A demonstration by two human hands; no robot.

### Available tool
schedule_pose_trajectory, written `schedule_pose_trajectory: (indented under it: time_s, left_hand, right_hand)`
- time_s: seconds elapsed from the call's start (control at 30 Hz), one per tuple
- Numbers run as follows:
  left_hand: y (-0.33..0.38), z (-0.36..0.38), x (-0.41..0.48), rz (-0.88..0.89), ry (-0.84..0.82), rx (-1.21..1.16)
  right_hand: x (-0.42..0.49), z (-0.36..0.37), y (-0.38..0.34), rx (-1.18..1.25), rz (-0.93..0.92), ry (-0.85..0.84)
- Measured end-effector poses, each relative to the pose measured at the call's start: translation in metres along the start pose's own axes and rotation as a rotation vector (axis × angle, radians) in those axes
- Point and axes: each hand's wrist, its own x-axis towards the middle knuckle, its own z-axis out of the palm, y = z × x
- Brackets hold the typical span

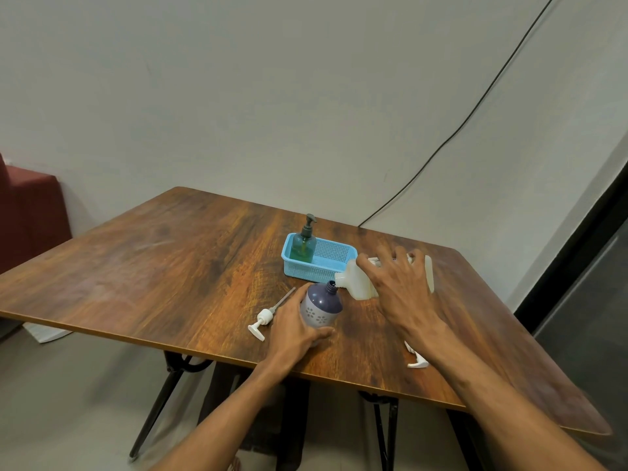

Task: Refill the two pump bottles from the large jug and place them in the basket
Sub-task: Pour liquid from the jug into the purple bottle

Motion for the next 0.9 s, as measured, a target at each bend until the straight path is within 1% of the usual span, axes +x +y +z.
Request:
schedule_pose_trajectory:
  time_s: [0.9]
  left_hand:
    - [-0.0014,0.0005,0.0001,-0.012,-0.001,-0.005]
  right_hand:
    - [0.0021,-0.0020,-0.0004,-0.024,-0.010,-0.031]
